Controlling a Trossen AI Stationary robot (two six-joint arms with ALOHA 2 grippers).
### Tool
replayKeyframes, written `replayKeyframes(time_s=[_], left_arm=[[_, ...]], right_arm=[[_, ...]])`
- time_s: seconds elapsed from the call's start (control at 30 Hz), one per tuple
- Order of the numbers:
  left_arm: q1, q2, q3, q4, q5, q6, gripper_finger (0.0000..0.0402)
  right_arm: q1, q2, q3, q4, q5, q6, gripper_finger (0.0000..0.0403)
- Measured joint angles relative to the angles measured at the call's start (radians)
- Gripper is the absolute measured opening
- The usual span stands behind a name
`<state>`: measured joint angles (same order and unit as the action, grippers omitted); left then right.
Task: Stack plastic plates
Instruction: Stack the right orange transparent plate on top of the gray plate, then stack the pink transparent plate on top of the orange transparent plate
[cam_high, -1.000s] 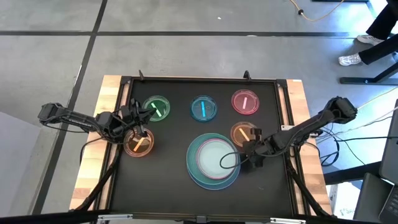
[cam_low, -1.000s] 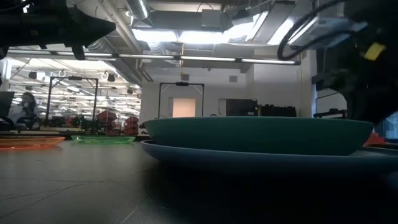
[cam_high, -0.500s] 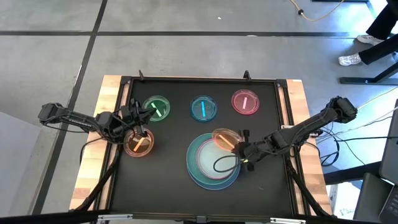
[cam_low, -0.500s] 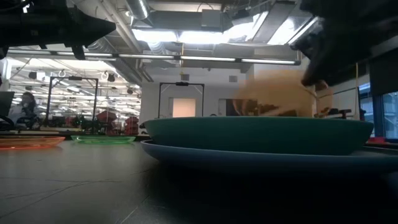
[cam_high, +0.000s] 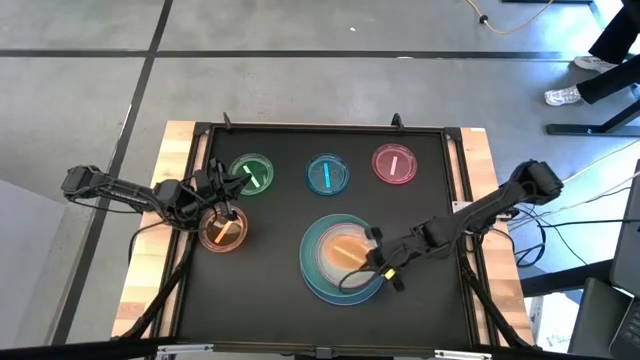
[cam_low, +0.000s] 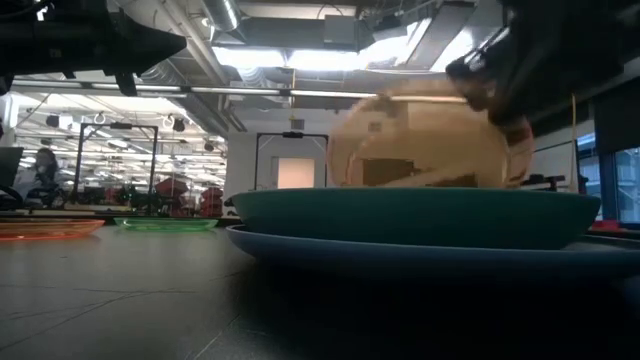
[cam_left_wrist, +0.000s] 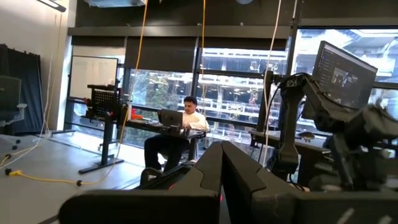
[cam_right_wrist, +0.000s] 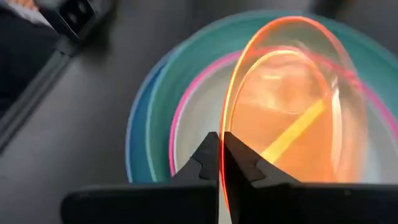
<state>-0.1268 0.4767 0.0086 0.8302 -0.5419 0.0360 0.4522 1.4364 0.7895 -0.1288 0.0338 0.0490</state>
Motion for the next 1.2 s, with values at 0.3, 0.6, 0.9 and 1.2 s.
replayKeyframes(time_s=[0.3,0.6,0.9,1.2], left_arm=[[0.0,0.0,0.0,0.0,0.0,0.0,0.0002],[0.0,0.002,0.0,0.0,-0.002,-0.001,0.0002],[0.0,0.144,0.135,-0.144,0.054,-0.035,0.0002],[0.0,0.421,0.31,-0.218,0.062,-0.029,0.0002]], right_arm=[[-0.001,0.086,0.0,0.016,0.008,0.057,0.0032],[-0.001,0.081,0.137,-0.207,0.002,0.05,0.0161],[-0.001,0.028,0.271,-0.516,0.184,-0.002,0.0182],[-0.09,-0.112,0.126,-0.581,0.376,0.003,0.017]])
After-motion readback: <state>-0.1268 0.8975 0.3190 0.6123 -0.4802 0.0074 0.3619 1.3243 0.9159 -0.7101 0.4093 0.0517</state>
